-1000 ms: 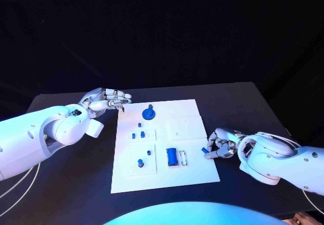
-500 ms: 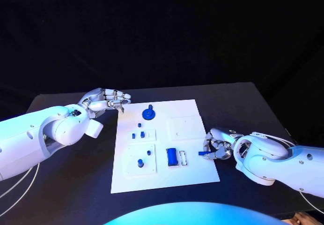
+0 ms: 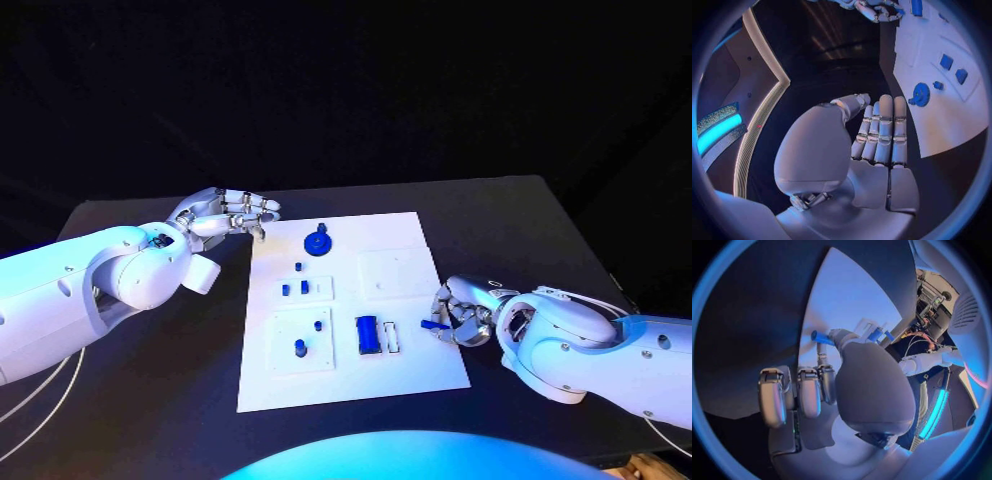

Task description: Assemble the parts on the task board

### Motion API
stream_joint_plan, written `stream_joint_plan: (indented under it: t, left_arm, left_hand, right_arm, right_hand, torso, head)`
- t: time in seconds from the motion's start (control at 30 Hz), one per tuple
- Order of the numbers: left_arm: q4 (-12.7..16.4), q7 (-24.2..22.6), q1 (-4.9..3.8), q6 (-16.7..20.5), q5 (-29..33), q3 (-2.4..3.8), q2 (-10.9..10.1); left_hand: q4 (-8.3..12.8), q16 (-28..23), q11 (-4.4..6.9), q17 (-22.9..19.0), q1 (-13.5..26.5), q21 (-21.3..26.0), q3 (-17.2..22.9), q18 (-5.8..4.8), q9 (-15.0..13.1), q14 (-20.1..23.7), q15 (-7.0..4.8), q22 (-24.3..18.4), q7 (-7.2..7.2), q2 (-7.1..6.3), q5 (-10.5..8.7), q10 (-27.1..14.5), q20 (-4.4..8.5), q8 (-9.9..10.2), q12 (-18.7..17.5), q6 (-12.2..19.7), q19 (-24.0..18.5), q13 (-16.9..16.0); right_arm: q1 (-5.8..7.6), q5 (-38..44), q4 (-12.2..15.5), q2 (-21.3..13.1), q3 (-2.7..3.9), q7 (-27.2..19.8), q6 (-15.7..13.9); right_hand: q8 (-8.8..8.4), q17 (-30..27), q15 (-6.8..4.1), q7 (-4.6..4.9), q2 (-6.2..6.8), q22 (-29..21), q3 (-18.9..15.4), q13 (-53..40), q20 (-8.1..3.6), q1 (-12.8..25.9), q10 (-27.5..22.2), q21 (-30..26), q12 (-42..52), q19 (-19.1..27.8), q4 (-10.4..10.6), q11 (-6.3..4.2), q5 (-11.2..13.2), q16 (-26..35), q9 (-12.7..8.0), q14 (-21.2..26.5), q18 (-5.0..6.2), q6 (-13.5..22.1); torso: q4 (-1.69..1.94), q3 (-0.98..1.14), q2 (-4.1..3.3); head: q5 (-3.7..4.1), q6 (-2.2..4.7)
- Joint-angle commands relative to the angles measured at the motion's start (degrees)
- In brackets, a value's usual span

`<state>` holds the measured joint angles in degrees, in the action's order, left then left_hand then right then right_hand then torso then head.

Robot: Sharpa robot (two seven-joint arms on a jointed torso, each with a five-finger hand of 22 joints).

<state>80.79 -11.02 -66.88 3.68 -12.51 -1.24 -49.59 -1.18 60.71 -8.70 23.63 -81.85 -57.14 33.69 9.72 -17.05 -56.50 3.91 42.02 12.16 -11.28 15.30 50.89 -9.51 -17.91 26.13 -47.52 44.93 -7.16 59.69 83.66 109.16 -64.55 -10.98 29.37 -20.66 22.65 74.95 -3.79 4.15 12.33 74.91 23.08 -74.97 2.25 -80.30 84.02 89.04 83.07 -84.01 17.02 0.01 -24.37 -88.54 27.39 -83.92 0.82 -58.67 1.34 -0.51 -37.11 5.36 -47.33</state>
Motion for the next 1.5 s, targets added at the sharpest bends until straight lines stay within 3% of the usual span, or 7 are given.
stream_joint_plan:
  t: [0.03, 0.23, 0.57, 0.9, 1.5]
  left_arm:
    - [0.17, -0.53, -0.03, -0.67, 0.22, 0.04, 0.12]
    - [0.21, -0.55, -0.03, -0.63, 0.22, 0.04, 0.21]
    - [0.39, -0.5, -0.03, -0.62, 0.22, 0.04, 0.12]
    - [0.46, -0.44, -0.04, -0.71, 0.22, 0.04, 0.04]
    - [0.46, -0.07, -0.04, -1.04, 0.22, 0.04, -0.12]
  left_hand:
    - [-0.12, -0.26, -0.11, -0.07, 0.52, 0.31, -0.07, 0.88, -0.08, -0.18, 0.3, -0.07, 0.51, 0.05, 0.37, -0.31, -0.13, -0.03, 0.36, 0.21, -0.27, 0.07]
    - [-0.12, -0.26, -0.11, -0.07, 0.52, 0.31, -0.07, 0.88, -0.08, -0.18, 0.3, -0.07, 0.51, 0.05, 0.37, -0.31, -0.13, -0.03, 0.36, 0.21, -0.27, 0.07]
    - [-0.12, -0.26, -0.11, -0.07, 0.52, 0.31, -0.07, 0.88, -0.08, -0.18, 0.3, -0.07, 0.51, 0.05, 0.37, -0.31, -0.13, -0.03, 0.36, 0.21, -0.27, 0.07]
    - [-0.1, -0.25, -0.12, -0.11, 0.55, 0.36, -0.06, 0.87, -0.09, -0.18, 0.3, -0.12, 0.53, 0.09, 0.37, -0.35, -0.12, -0.05, 0.48, 0.2, -0.21, 0.11]
    - [-0.16, -0.24, -0.13, -0.11, 0.63, 0.38, -0.07, 0.86, -0.09, -0.18, 0.32, -0.14, 0.54, 0.12, 0.36, -0.36, -0.13, -0.05, 0.5, 0.2, -0.2, 0.12]
  right_arm:
    - [0.41, -3.59, 1.04, 0.17, -0.12, 1.26, -0.57]
    - [1.09, -8.88, 2.17, 1.71, -0.11, 0.95, -2.22]
    - [0.89, -16.1, 0.99, 5.11, -0.12, 0.7, -4.8]
    - [0.59, -18.13, 0.43, 6.96, -0.11, 0.68, -4.43]
    - [0.34, -17.77, 0.16, 7.29, -0.12, 1.4, -2.65]
  right_hand:
    - [0.86, 12.18, -0.3, -0.12, -0.07, 14.94, 6.16, -11.0, -0.2, 1.49, 2.93, 0.42, -0.25, -5.82, -5.47, -0.46, -0.22, -0.39, 1.24, -5.5, -0.71, 0.32]
    - [1.05, 12.26, -0.33, -0.2, -0.09, 15.01, 7.89, -11.12, -0.21, 5.13, 3.05, 0.67, -0.1, -5.9, -5.66, -0.5, -0.29, -0.42, 1.85, -5.52, -0.76, 0.74]
    - [0.88, 12.29, -0.29, -0.18, -0.1, 14.98, 9.0, -11.24, -0.19, 11.32, 3.16, 0.58, 0.02, -5.87, -4.47, -0.46, 0.23, -0.43, 2.18, -5.53, -0.74, 0.86]
    - [0.52, 12.36, -0.2, -0.1, -0.22, 15.0, 9.45, -11.35, -0.12, 16.65, 3.25, 0.64, 0.14, -5.89, -3.1, -0.36, 1.09, -0.46, 2.2, -5.54, -0.75, 0.64]
    - [0.35, 12.22, -0.17, -0.12, 0.86, 14.92, 8.92, -11.53, -0.08, 18.7, 3.36, 0.38, 0.42, -5.81, -3.05, -0.34, 2.97, -0.4, 2.2, -5.51, -0.7, 0.41]
  torso:
    - [0.02, -0.02, 0.01]
    - [0.03, -0.02, -0.02]
    - [0.06, 0.0, -0.02]
    - [-0.01, 0.03, -0.02]
    - [-0.02, 0.05, -0.01]
  head:
    - [0.05, -0.03]
    - [0.17, -0.15]
    - [0.03, -0.34]
    - [-0.19, -0.61]
    - [-0.42, -0.93]
